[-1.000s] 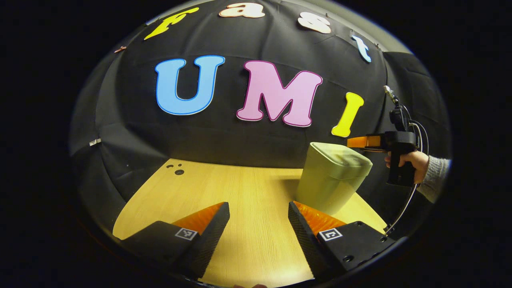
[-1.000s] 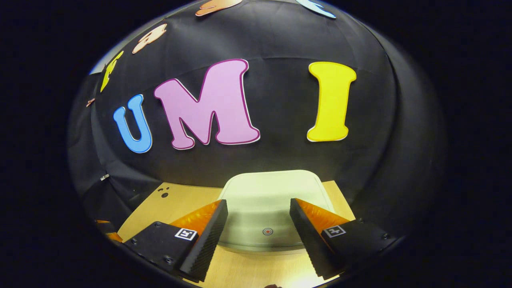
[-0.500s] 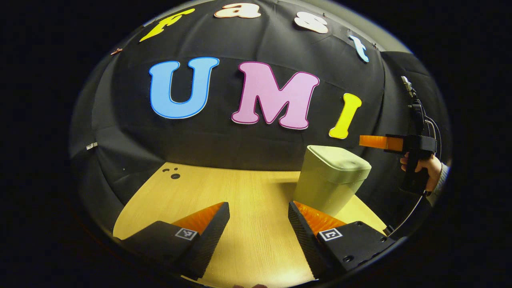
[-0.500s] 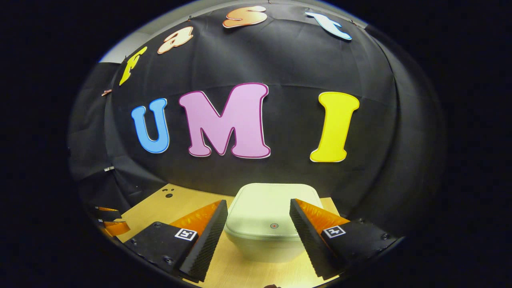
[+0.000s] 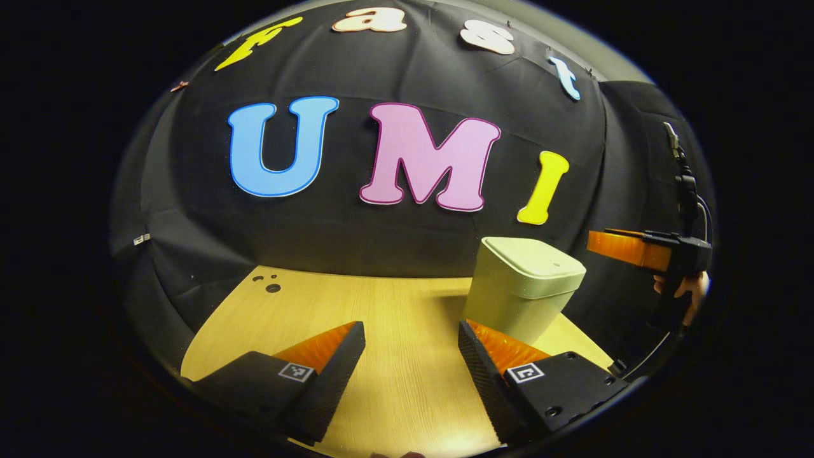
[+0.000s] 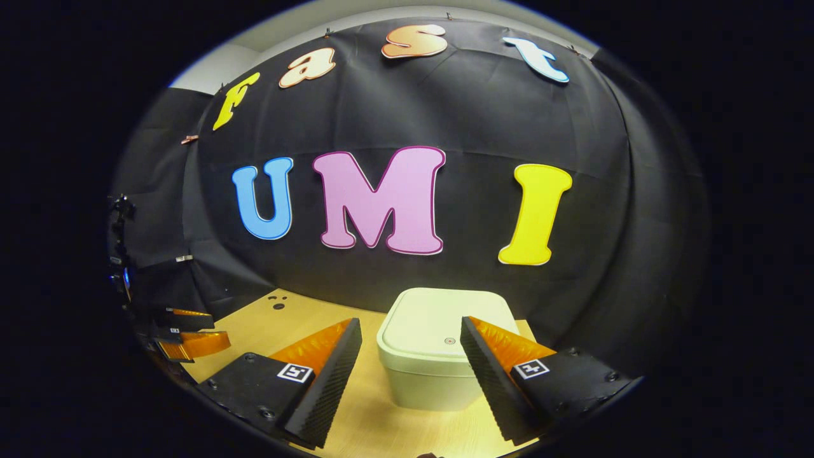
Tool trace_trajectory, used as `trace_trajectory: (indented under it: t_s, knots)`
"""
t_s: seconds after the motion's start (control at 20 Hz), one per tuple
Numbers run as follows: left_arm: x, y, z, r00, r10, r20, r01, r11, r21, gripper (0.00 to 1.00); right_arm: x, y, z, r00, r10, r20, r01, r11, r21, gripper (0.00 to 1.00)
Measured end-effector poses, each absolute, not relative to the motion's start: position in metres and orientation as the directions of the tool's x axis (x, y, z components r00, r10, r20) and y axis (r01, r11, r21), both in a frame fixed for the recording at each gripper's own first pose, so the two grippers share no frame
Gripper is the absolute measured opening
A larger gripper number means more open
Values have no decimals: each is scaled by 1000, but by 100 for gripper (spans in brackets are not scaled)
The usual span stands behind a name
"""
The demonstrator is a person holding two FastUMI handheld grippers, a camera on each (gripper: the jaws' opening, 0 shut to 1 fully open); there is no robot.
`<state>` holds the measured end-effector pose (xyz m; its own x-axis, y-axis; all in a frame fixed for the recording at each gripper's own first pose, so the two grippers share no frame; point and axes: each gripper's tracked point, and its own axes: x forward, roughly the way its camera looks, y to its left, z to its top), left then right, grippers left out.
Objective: Press the lid of the desktop garbage bin to open it, pick up the crumpled paper on the desktop and throw it into the bin, then pick up the pop can on the desktop and drop it into the bin, and finally close the garbage bin lid.
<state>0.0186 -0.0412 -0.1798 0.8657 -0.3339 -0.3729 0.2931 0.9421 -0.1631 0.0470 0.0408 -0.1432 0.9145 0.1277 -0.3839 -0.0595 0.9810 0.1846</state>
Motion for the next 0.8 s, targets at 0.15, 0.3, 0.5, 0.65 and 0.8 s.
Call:
trace_trajectory:
  t_s: [0.15, 0.3, 0.5, 0.65, 0.8]
  knots:
    - [18, -42, -178, 865, -335, -373, 294, 942, -163, 94, 33, 49, -152, 908, 139, -396, -64, 978, 198, 98]
    - [18, -43, -178, 865, -338, -370, 298, 941, -162, 94, 18, 58, -162, 898, 152, -413, -73, 977, 200, 98]
    - [17, -42, -179, 865, -339, -370, 299, 941, -161, 94, 6, 68, -173, 886, 166, -434, -85, 976, 200, 98]
    - [16, -41, -180, 865, -340, -370, 300, 940, -164, 94, -1, 74, -178, 877, 171, -449, -78, 972, 220, 98]
    - [14, -41, -182, 863, -341, -372, 301, 939, -163, 94, -5, 74, -185, 871, 166, -462, -67, 972, 223, 98]
